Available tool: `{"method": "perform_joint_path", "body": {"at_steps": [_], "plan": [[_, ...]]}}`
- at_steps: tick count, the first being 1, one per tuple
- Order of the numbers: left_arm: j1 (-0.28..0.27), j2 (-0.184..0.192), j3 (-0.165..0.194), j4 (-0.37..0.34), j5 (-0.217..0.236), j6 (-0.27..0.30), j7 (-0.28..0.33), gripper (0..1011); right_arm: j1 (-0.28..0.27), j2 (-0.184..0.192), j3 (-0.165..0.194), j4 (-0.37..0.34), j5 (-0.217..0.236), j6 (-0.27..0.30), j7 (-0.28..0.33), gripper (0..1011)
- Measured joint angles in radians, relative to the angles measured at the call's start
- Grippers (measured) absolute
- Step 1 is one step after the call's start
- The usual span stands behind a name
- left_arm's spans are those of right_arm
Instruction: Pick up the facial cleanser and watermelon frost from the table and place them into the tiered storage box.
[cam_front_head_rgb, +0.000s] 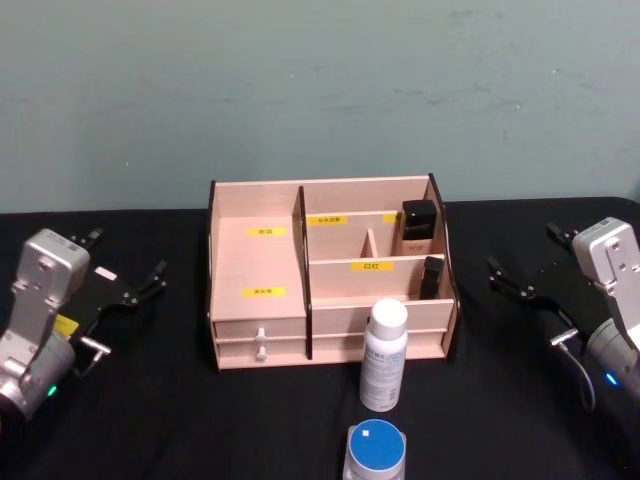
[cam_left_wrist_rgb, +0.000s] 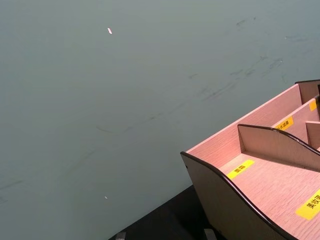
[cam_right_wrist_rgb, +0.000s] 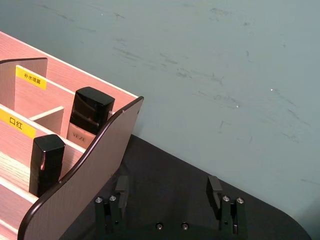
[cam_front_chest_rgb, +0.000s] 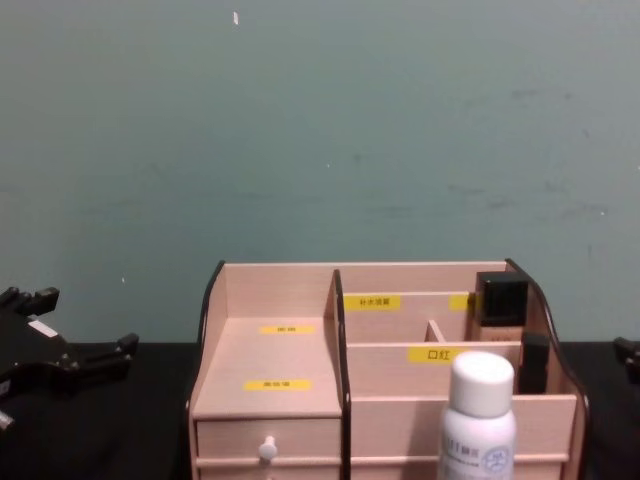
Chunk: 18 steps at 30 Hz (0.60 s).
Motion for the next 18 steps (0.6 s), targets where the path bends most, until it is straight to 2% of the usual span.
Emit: {"method": "perform_joint_path", "body": {"at_steps": [18], "plan": [[0.000,0.000,0.000,0.000,0.000,0.000,0.000,1010,0.000,0.000,0.000,0.000,0.000,0.000,0.000,1002]]}}
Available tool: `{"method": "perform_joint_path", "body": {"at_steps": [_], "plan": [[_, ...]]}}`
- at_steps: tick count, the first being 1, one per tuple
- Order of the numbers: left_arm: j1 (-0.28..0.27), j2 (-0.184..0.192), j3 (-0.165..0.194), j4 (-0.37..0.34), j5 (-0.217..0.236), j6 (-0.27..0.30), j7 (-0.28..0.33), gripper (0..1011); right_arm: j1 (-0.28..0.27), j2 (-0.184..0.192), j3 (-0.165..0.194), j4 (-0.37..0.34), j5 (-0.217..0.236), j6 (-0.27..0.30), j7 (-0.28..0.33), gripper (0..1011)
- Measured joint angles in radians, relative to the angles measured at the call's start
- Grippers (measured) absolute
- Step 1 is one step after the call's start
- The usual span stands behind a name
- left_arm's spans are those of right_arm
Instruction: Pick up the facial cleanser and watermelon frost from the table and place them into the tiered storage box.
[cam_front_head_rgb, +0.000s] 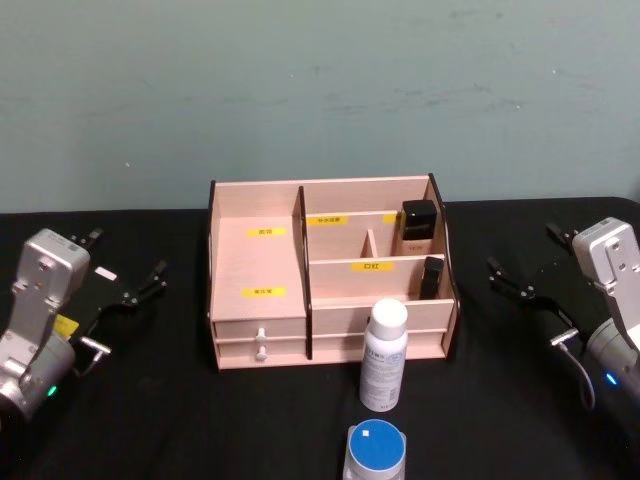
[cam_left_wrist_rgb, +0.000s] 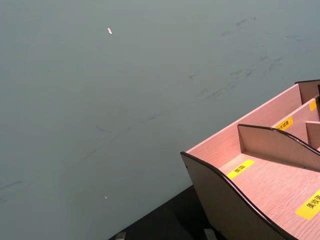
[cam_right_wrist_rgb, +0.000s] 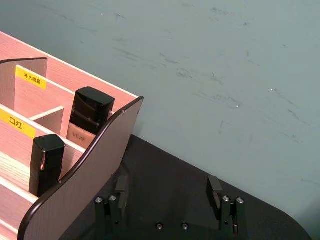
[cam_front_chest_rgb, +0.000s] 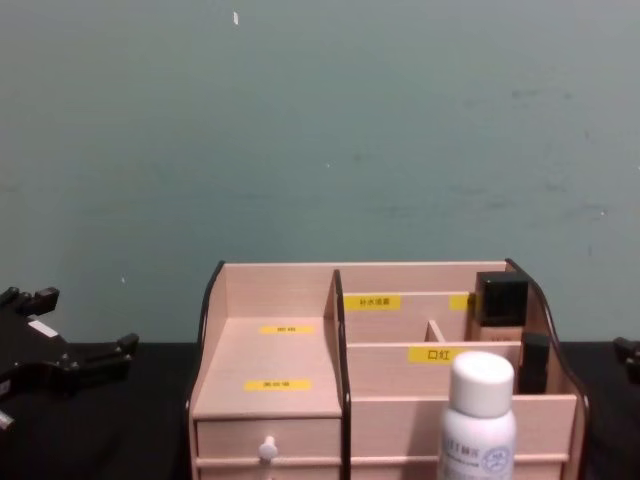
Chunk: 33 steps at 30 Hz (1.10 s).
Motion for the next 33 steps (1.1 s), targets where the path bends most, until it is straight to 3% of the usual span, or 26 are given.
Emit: {"method": "perform_joint_path", "body": {"at_steps": [14,17,24,33], "plan": [[0.000,0.000,0.000,0.000,0.000,0.000,0.000,1010,0.000,0.000,0.000,0.000,0.000,0.000,0.000,1002],[0.000,0.000,0.000,0.000,0.000,0.000,0.000,1010,0.002,-0.001,0.002,-0.001,0.000,-0.001,0.024,1002],[0.000,0.000,0.000,0.000,0.000,0.000,0.000,1010,-0.034,0.020,0.017,-0.089,0.002,0.018,0.064,1002],[0.000,0.000,0.000,0.000,0.000,0.000,0.000,1010,-0.129,0.064,0.037,-0.282,0.021,0.061,0.107,1002]]}}
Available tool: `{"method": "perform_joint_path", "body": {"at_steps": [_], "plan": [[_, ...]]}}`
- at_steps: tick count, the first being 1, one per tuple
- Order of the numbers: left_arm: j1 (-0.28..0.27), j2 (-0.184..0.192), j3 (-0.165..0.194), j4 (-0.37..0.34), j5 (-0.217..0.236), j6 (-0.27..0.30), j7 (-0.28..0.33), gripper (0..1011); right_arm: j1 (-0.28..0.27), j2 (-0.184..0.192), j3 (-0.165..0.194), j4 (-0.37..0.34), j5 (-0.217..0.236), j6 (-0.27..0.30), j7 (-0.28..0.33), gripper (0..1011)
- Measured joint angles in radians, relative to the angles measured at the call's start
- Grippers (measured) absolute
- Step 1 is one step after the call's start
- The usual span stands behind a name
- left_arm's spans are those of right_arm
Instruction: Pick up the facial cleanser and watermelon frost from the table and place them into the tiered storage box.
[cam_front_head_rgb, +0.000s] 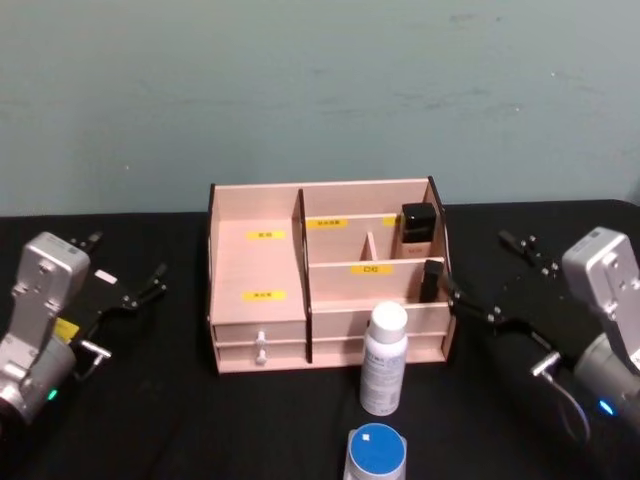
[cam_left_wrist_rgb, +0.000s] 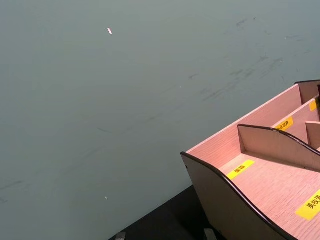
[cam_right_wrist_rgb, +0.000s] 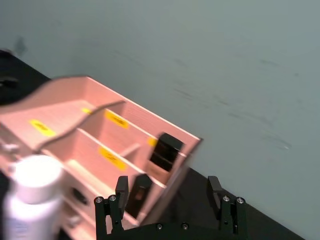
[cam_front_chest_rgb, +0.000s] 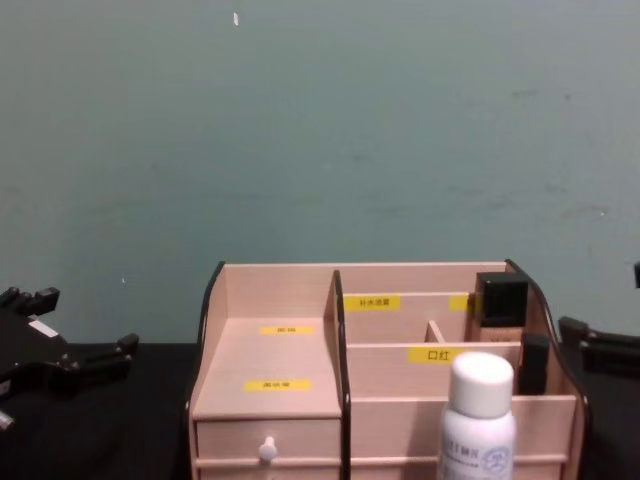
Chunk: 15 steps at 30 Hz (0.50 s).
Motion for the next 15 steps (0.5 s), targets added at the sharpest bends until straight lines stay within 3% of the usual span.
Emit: {"method": "perform_joint_path", "body": {"at_steps": [8,15], "plan": [[0.000,0.000,0.000,0.000,0.000,0.000,0.000,1010,-0.071,-0.003,0.004,-0.103,0.041,0.013,0.050,1002],[0.000,0.000,0.000,0.000,0.000,0.000,0.000,1010,-0.085,-0.034,-0.008,-0.107,0.073,0.029,0.101,1002]]}}
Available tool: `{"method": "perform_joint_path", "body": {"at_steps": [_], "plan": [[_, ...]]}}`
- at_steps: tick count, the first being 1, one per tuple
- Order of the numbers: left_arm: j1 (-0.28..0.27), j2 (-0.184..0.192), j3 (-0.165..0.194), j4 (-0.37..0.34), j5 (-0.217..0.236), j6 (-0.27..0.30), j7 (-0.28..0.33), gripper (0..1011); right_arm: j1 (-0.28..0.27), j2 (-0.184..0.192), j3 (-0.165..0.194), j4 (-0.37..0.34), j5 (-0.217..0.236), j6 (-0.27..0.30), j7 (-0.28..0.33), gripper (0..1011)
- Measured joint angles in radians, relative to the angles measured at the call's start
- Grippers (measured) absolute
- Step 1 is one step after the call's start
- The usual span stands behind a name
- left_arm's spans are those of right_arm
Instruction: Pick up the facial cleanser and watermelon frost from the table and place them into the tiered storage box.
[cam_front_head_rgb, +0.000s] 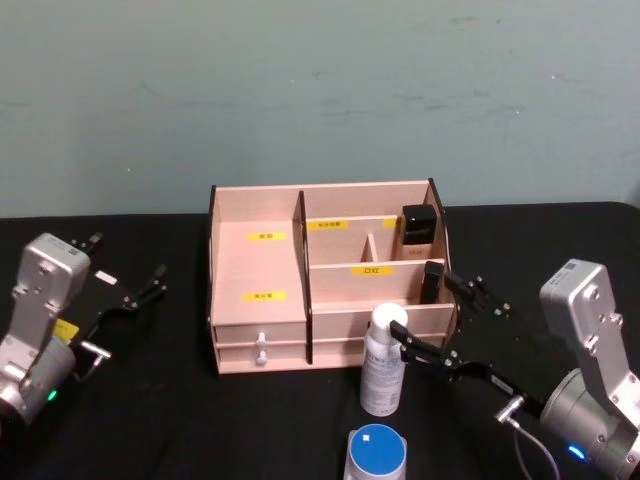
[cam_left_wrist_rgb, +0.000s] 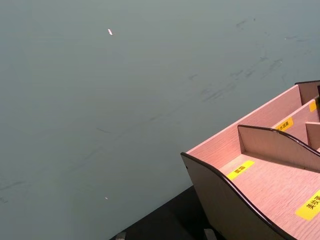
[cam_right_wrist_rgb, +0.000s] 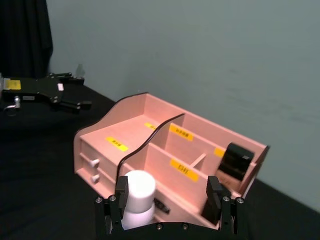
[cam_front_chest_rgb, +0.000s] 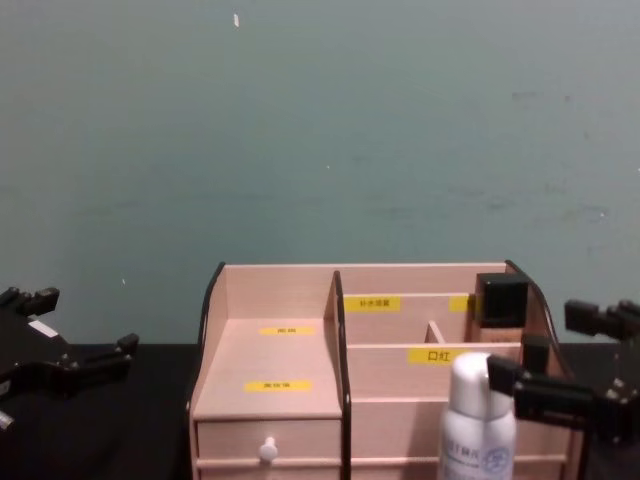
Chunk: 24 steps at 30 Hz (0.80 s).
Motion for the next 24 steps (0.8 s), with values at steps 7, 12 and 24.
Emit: {"method": "perform_joint_path", "body": {"at_steps": [7,12,24], "plan": [[0.000,0.000,0.000,0.000,0.000,0.000,0.000,1010,0.000,-0.033,0.005,0.039,0.035,0.030,0.036,1002],[0.000,0.000,0.000,0.000,0.000,0.000,0.000,1010,0.001,-0.051,0.006,0.064,0.042,0.043,0.055,1002],[0.000,0.000,0.000,0.000,0.000,0.000,0.000,1010,0.016,-0.091,-0.001,0.121,0.034,0.056,0.119,1002]]}}
